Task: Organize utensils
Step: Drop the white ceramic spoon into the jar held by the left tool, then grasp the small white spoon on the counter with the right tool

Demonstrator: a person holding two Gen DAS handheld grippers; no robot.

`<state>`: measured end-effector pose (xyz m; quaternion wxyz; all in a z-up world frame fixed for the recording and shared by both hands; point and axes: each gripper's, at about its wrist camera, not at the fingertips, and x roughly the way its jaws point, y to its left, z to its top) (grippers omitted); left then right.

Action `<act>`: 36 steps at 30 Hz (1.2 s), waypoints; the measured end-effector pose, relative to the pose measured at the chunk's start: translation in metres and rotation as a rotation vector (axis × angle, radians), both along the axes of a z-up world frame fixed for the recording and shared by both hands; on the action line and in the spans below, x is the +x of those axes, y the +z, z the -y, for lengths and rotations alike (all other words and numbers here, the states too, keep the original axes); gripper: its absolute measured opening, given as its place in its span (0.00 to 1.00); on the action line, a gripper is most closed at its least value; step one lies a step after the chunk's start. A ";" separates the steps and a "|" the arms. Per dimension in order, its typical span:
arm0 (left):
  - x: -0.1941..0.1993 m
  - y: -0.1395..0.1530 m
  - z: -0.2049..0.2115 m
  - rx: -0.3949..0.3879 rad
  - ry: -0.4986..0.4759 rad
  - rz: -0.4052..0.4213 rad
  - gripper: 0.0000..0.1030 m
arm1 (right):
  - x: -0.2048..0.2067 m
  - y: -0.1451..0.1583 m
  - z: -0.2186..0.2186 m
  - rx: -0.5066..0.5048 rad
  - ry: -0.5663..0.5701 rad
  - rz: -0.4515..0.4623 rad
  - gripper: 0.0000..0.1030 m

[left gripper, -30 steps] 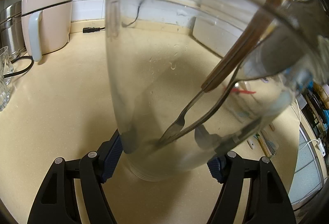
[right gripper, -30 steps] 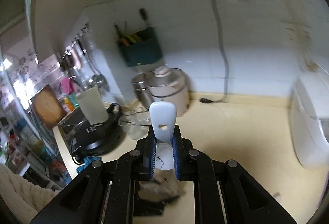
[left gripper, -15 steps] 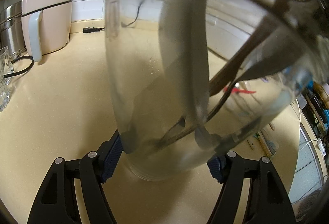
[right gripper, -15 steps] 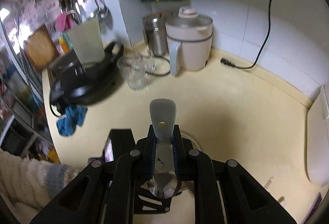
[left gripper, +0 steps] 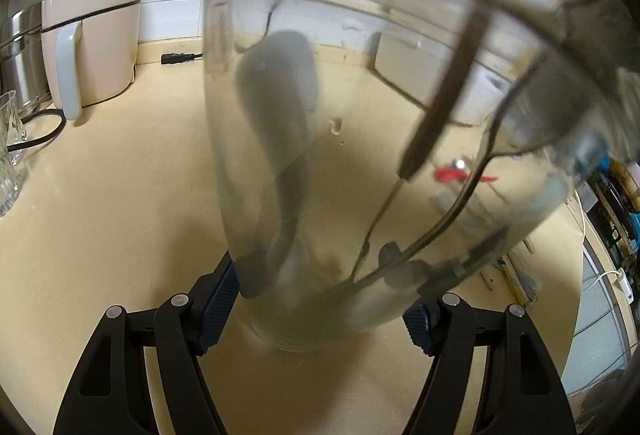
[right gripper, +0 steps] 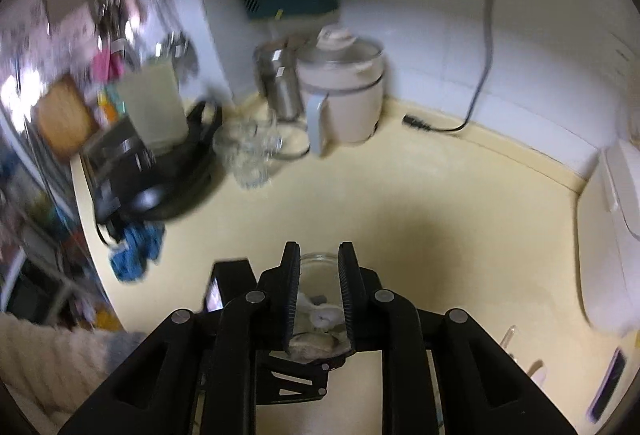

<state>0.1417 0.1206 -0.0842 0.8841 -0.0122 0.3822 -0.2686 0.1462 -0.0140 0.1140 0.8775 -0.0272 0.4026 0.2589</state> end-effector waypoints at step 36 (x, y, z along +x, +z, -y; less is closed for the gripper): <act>-0.004 0.003 0.007 0.015 -0.001 0.005 0.74 | 0.030 -0.207 0.113 -0.229 -0.403 -0.330 0.30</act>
